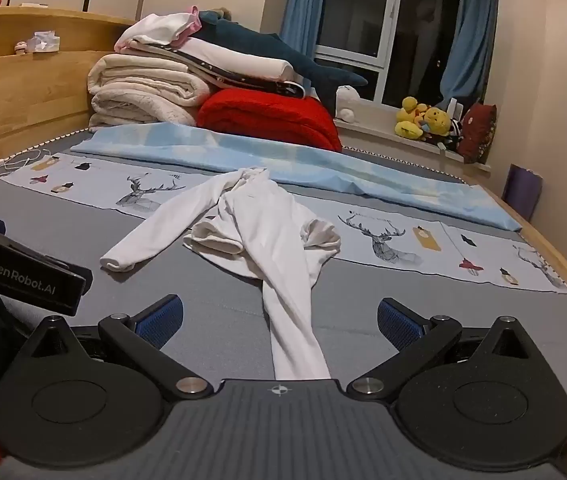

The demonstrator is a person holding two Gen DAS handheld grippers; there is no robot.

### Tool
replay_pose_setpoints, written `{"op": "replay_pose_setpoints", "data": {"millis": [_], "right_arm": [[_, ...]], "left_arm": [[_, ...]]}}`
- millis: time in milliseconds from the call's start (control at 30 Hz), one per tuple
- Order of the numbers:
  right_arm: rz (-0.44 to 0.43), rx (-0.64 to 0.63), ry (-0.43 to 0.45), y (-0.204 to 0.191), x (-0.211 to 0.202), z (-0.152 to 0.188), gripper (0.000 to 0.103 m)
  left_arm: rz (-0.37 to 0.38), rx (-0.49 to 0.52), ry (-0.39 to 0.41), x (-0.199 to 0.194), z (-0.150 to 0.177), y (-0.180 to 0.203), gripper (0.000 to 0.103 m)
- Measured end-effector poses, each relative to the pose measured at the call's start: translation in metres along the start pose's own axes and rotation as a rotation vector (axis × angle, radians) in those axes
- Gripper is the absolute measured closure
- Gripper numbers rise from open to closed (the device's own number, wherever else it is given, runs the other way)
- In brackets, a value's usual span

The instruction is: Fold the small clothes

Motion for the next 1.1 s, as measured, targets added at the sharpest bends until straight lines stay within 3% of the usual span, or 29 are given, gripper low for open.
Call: {"op": "replay_pose_setpoints", "data": {"millis": [1100], "right_arm": [[-0.02,0.026,-0.027,-0.004,0.007,0.008,0.001]], "left_arm": [[0.015,-0.012,-0.036,0.012,0.008,0.001,0.0]]}}
Point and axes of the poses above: each gripper's, at about its wrist camera, not at the fingertips, and x roughly the way its jaws point, y to its right, z to its underside, the point moved 1 cm from there along x, roughly the way its jaws point, and after that the axes turned 14 degrees about -z, right-handed, at the moved point
